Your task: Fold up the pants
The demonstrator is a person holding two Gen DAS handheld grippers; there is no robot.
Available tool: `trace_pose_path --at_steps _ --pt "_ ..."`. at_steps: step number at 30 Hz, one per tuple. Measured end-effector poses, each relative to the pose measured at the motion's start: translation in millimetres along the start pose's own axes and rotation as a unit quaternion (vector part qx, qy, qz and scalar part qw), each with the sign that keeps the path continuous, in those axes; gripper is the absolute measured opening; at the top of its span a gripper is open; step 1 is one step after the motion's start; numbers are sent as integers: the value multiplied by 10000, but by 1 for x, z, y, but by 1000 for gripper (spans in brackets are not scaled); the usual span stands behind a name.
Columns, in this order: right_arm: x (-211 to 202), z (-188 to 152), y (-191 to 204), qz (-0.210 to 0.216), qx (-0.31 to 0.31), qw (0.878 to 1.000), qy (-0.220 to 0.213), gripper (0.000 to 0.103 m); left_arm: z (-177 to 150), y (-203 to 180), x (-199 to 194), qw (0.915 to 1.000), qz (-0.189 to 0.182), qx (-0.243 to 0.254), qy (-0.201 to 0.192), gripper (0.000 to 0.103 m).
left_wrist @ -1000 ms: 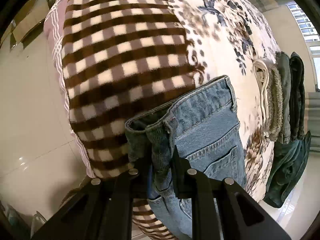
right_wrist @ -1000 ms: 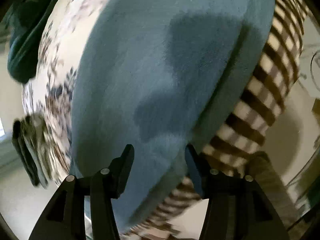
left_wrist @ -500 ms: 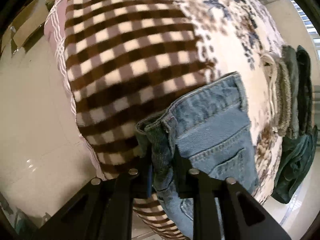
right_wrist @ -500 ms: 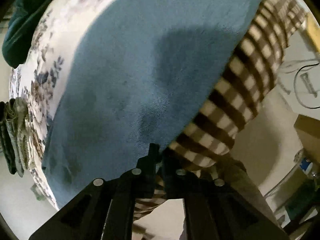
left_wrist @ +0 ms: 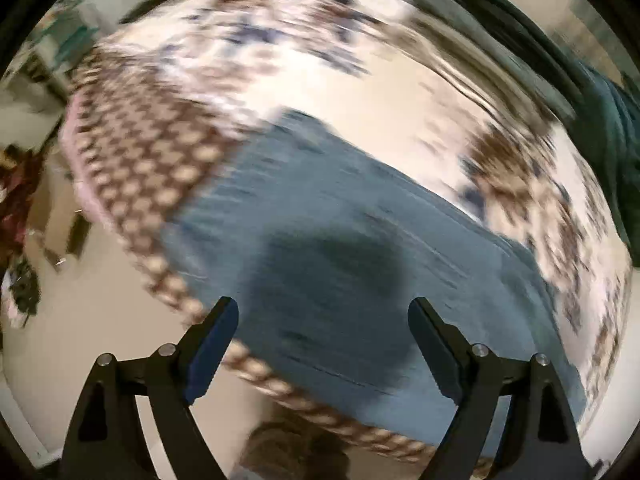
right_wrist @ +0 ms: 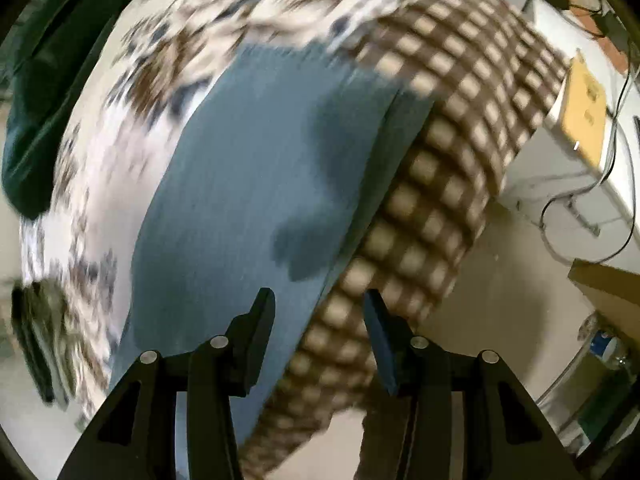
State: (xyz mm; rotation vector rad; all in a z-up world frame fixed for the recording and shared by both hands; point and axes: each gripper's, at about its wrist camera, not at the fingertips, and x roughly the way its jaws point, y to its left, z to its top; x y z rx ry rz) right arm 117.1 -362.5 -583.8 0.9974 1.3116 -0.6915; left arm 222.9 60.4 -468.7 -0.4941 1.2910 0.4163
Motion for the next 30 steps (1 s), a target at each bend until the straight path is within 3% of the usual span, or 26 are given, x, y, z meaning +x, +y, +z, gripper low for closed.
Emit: trace_pose_path --at_steps 4,5,6,7,11,15,17,18,19,20,21,22,23,27,29,30 --pt "14 44 -21 42 338 9994 -108 47 -16 -70 18 9988 -219 399 170 86" --pt "16 52 -24 116 384 9990 -180 39 -19 -86 23 9982 -255 492 221 86" --pt "16 55 -25 161 365 9988 -284 12 -23 -100 26 9975 -298 572 279 86" --pt "14 58 -24 42 282 9988 -388 6 -29 -114 29 9967 -338 651 338 86" --pt "4 62 -19 204 -42 9979 -609 6 -58 -171 35 9917 -476 1077 512 86" --pt "5 75 -35 420 186 9975 -543 7 -80 -205 40 9871 -504 1349 702 86" --pt "17 83 -42 470 351 9982 -133 17 -90 -214 44 9853 -450 1450 789 86" --pt "23 83 -43 512 352 9981 35 28 -92 -216 46 9848 -423 1475 817 86" --pt "30 86 -44 559 340 9977 169 28 -95 -219 48 9844 -394 1492 840 86" --pt "33 85 -42 529 336 9979 164 28 -97 -220 51 9844 -343 1500 854 86" --pt "35 84 -41 553 321 9979 88 21 -98 -220 54 9844 -299 1500 865 86" --pt "33 82 -40 564 290 9980 -72 8 -98 -220 56 9845 -255 1494 887 86" --pt "29 78 -39 550 221 9981 -158 6 -98 -218 58 9847 -198 1466 921 86" --pt "13 71 -30 -44 -87 9995 -316 4 -93 -209 54 9865 -120 1405 829 86" --pt "26 74 -35 -269 -178 9994 93 5 -85 -198 55 9883 -74 1304 793 86" --pt "32 75 -38 -430 -169 9982 374 13 -82 -196 56 9888 -76 1245 815 86"
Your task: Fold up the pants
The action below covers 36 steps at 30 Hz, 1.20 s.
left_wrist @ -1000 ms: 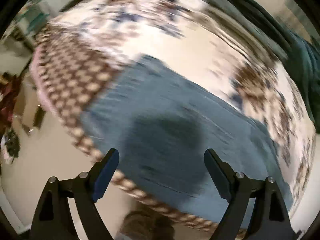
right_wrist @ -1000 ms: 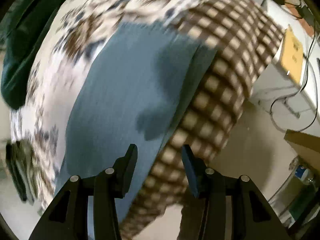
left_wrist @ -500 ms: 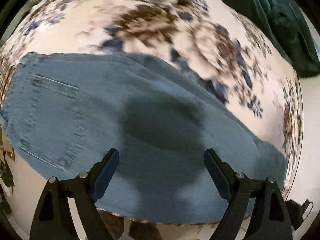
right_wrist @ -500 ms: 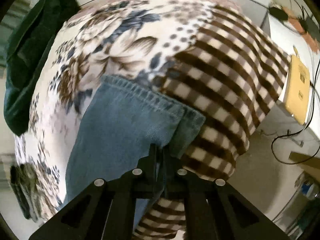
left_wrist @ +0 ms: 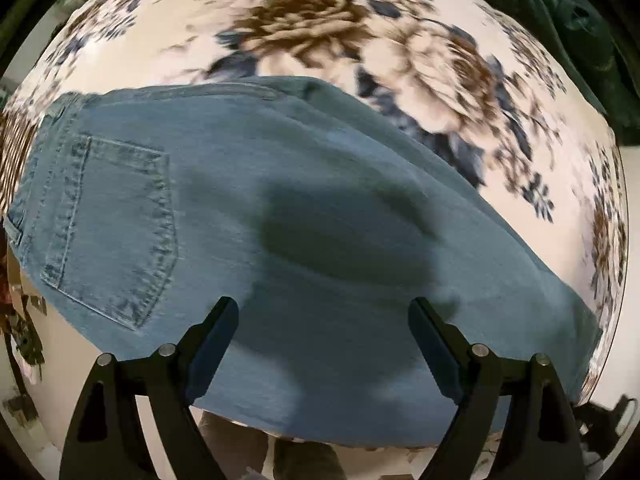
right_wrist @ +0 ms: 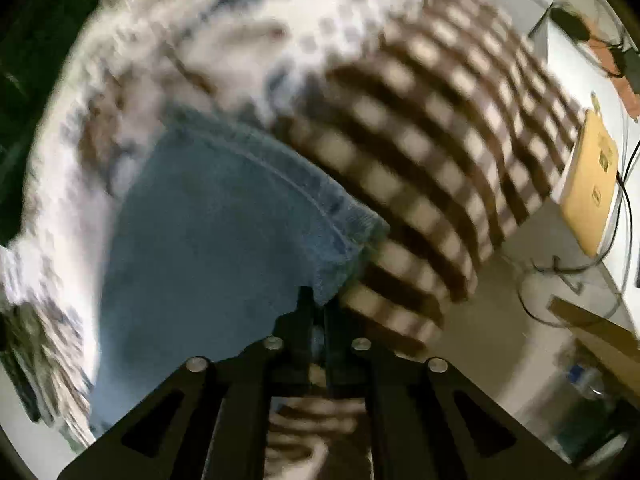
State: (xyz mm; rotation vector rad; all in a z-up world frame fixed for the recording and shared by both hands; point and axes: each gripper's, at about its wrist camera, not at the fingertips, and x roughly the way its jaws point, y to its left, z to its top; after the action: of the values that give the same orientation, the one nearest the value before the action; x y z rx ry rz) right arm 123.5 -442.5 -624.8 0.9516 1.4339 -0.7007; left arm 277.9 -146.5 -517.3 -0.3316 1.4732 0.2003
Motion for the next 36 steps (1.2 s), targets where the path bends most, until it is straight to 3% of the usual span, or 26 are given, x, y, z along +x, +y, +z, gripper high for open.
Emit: trace_pose_path --at_steps 2,3,4,5,6,8,11,14,17,19,20,21,22,23,24,25,27,29,30,32,33,35,36 --pt "-7 -1 5 -192 -44 9996 199 16 8 14 -1 9997 -85 -192 84 86" --pt "-18 -7 14 -277 -204 9993 120 23 13 19 -2 9996 -85 -240 92 86" --pt "-31 -16 32 -419 -473 9980 23 38 16 22 -3 9996 -96 -263 78 86" --pt "-39 -26 49 -406 -696 9967 -16 43 23 28 -5 9995 -131 -287 31 86" --pt "-47 -42 75 -212 -1001 9947 40 48 32 33 -7 9995 -95 -296 -22 86" --pt "-46 -79 138 199 -1665 9848 451 49 45 45 -11 9995 -12 -286 -125 86" --pt "-21 -135 234 630 -2613 9566 1125 49 64 66 -15 9989 171 -352 -245 86" --pt "10 -201 340 511 -3989 9067 1271 49 81 87 -10 9985 170 -467 -243 86" --pt "40 -268 422 188 -5317 8391 1130 49 97 103 1 9987 301 -384 -163 86" --pt "56 -299 455 -27 -5953 7960 1094 49 104 109 6 9986 391 -328 -165 86" --pt "69 -318 469 -254 -6362 7632 1101 49 107 114 11 9984 472 -289 -151 86" --pt "80 -329 477 -428 -6596 7414 1154 49 109 119 15 9982 519 -288 -129 86" --pt "93 -339 480 -719 -6777 7229 1138 48 111 125 20 9982 498 -322 -112 86" --pt "102 -342 481 -894 -6851 7148 1077 47 113 131 26 9983 457 -359 -103 86" --pt "107 -340 482 -936 -6845 7164 975 34 114 134 31 9982 460 -371 -83 86" --pt "108 -334 483 -925 -6748 7269 876 15 115 136 33 9984 432 -369 -71 86" --pt "108 -308 484 -870 -6272 7706 726 0 115 135 37 9985 431 -327 -81 89" --pt "108 -276 483 -739 -5711 8139 765 0 115 134 39 9987 423 -284 -81 94" --pt "109 -265 482 -666 -5533 8255 887 0 114 135 39 9987 409 -284 -77 96" --pt "104 -254 481 -568 -5366 8368 928 0 117 133 41 9988 406 -274 -54 96" --pt "97 -248 478 -507 -5298 8414 935 3 116 134 39 9989 373 -275 -26 96" --pt "76 -232 464 -303 -5130 8532 891 20 119 135 28 9992 267 -302 -30 96" --pt "59 -222 454 -80 -4969 8640 804 49 123 134 23 9993 201 -307 -32 96"
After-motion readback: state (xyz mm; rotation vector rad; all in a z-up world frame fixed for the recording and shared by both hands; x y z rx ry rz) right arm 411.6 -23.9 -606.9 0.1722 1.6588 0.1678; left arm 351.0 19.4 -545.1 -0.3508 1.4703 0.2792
